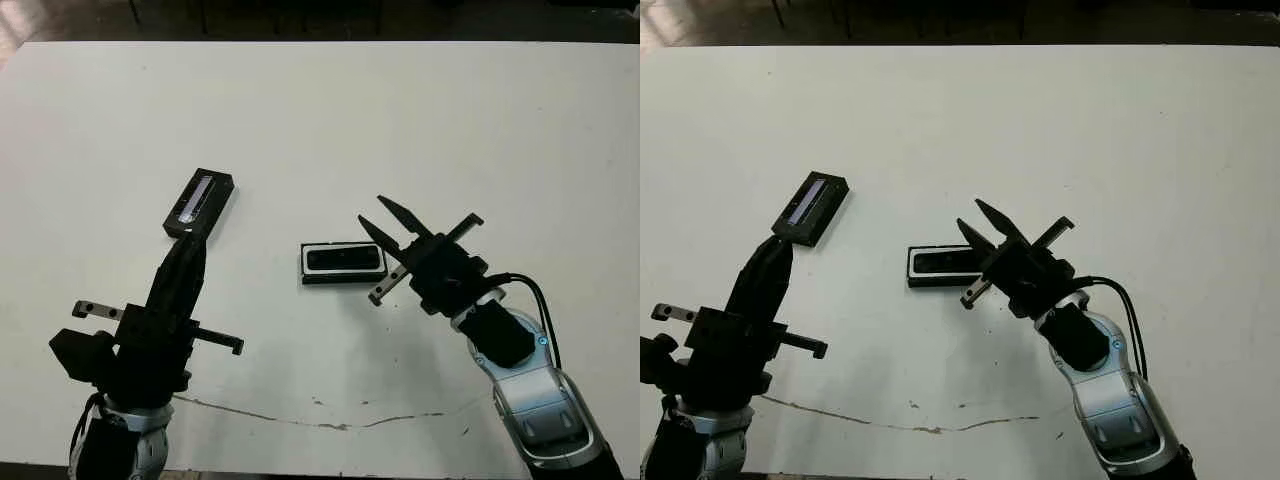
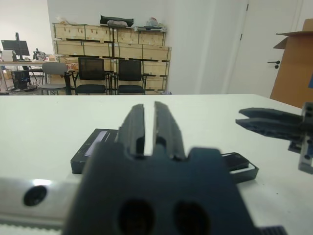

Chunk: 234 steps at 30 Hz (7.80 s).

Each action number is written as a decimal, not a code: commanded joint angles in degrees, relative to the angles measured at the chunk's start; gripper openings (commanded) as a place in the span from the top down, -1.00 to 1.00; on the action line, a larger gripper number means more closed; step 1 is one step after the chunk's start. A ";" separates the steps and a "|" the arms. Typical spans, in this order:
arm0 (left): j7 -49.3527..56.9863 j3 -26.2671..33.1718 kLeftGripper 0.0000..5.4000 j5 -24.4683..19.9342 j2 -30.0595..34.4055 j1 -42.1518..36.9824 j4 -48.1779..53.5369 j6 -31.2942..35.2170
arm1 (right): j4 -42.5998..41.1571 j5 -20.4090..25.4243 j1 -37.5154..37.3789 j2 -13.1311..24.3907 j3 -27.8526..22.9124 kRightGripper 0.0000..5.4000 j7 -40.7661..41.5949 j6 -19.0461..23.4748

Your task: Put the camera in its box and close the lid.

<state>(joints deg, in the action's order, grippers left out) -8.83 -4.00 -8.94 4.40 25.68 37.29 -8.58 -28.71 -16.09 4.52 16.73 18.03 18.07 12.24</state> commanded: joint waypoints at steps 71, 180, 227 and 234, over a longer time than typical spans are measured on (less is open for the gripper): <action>1.58 9.23 0.72 6.94 11.58 -28.72 -7.70 30.27 | 15.27 20.80 -5.22 -14.14 -21.35 1.00 -12.56 -14.46; -4.84 11.71 0.30 -7.83 9.62 -38.90 -36.38 52.44 | 16.83 22.62 -8.71 -14.03 -20.43 1.00 -11.33 -15.56; -60.84 -19.18 0.31 -0.79 18.30 -77.50 -55.26 34.03 | 13.19 23.61 -8.91 -12.63 -22.36 1.00 -12.84 -8.39; -63.86 -19.77 0.31 -0.29 15.52 -76.56 -57.73 30.83 | 13.69 23.16 -9.36 -13.00 -21.91 1.00 -13.30 -8.80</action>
<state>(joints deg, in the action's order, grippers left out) -71.86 -23.06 -9.86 19.95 -52.00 -19.29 23.32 -15.59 7.45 -3.59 4.01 -3.93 5.29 2.49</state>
